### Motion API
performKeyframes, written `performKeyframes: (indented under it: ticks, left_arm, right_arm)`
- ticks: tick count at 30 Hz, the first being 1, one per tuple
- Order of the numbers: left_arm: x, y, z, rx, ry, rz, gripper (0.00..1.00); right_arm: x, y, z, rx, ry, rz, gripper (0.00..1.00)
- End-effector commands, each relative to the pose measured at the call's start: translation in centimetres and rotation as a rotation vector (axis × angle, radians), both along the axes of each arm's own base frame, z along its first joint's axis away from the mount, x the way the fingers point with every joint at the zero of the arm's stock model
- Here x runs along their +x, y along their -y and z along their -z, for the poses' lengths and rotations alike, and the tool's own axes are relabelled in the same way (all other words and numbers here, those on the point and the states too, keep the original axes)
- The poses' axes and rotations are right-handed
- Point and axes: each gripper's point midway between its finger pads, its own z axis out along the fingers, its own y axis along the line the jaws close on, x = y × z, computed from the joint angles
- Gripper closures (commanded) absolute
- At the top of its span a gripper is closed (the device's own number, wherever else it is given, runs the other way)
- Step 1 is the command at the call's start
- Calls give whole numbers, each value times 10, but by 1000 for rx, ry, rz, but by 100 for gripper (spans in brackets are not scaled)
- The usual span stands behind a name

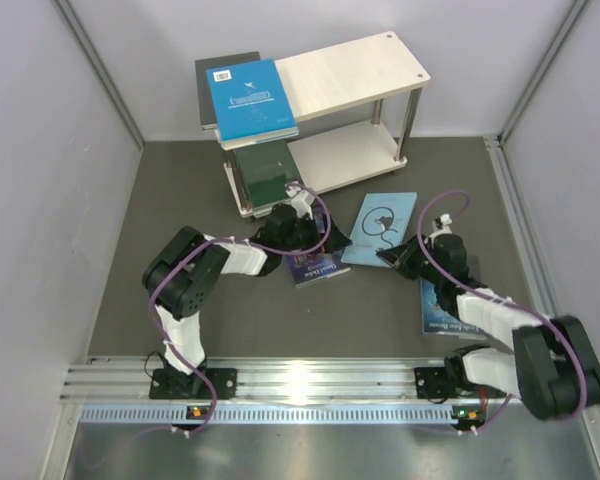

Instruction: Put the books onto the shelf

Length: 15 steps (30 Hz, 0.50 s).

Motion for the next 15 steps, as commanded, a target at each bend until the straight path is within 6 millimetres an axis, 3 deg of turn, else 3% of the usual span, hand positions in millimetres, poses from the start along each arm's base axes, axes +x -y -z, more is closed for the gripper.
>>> performKeyframes:
  ticks: [1,6,7,9,10,11,13,14,15]
  left_arm:
    - [-10,-6,-20,-37,39,10,1]
    - [-29,-7,-42,-119,73,61,1]
    - [-38,-8,-40,-134,58,88,1]
    - [-47,-5,-57,-217,80,119,1]
    - [-58,-7,-53,-236,59,145,1]
    - [-61,-5,-67,-298,80,154,1]
    - [-75,-9,-70,-351,49,173,1]
    - [-79,-10,-80,-391,81,183,1]
    - [-85,-13,-78,-403,69,187,1]
  right_arm:
    - [-18,30,-1,-186,14,35,100]
    - [-37,34,-53,-205,128,11,100]
    - [-42,34,-53,-203,119,-2,100]
    - [-52,25,-66,-156,155,-52,100]
    - [-54,20,-71,-129,176,-74,100]
    - [-63,11,-69,-80,165,-118,100]
    - [-69,1,-76,6,202,-151,100]
    - [-74,-6,-81,49,219,-191,100]
    - [-77,-9,-83,76,232,-206,100]
